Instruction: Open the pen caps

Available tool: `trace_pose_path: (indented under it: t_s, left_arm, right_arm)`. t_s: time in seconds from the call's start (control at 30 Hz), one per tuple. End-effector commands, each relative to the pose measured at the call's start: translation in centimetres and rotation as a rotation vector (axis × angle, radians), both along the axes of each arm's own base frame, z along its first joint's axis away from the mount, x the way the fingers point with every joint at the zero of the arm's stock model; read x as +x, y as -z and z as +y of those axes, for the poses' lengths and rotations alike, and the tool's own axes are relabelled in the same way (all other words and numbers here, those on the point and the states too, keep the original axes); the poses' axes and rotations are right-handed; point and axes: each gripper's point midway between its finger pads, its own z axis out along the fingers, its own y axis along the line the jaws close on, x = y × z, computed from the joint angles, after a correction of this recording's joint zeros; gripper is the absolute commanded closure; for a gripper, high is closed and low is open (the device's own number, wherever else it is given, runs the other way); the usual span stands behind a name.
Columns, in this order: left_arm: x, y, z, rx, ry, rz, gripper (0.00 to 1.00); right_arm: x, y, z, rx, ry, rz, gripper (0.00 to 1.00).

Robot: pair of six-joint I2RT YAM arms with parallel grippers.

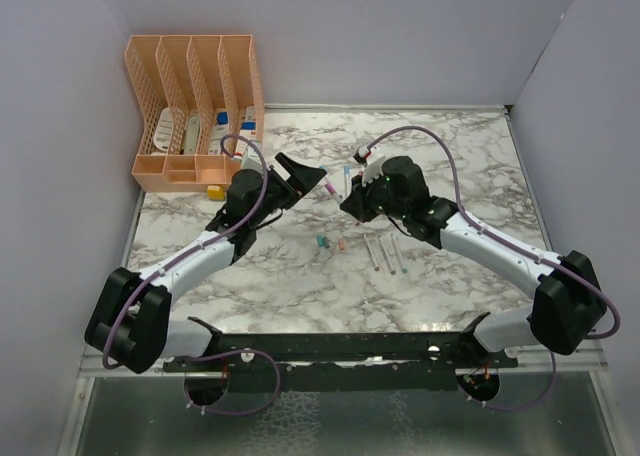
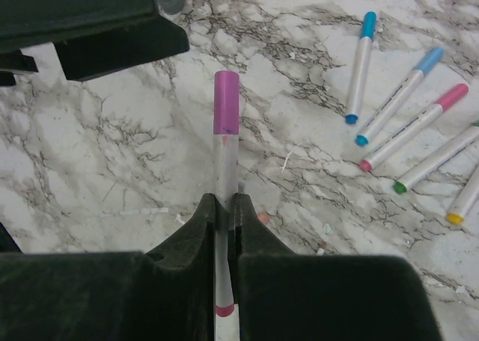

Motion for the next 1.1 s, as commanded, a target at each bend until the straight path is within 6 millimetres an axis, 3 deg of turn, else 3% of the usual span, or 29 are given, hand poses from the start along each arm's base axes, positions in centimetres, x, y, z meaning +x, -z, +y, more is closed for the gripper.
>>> trace_pose_path:
  t_s: [0.0, 0.23, 0.43, 0.73, 1.07]
  left_arm:
    - [-0.9, -1.2, -2.4, -0.043, 0.112, -0.034, 0.16]
    - [-1.1, -0.9, -3.5, -0.045, 0.143, -0.033, 0.22]
    - [-1.5, -0.8, -4.5, -0.039, 0.184, -0.037, 0.33]
    - [-1.6, -0.8, -4.2, -0.037, 0.170, -0.039, 0.43]
    - [-1.6, -0.9, -4.3, -0.039, 0.176, -0.039, 0.67]
  right_arm:
    - [-1.1, -1.6, 0.7, 0.064, -0.049, -0.018, 0.99]
    - [-1.5, -2.2, 1.3, 0.087, -0.088, -0.020, 0.99]
    - [-2.0, -2.8, 1.7, 0.117, -0.124, -0.031, 0.99]
    - [-2.4, -3.3, 2.2, 0.131, -0.162, -0.037, 0.99]
    - [-2.6, -3.2, 2.0, 0.122, -0.161, -0.039, 0.99]
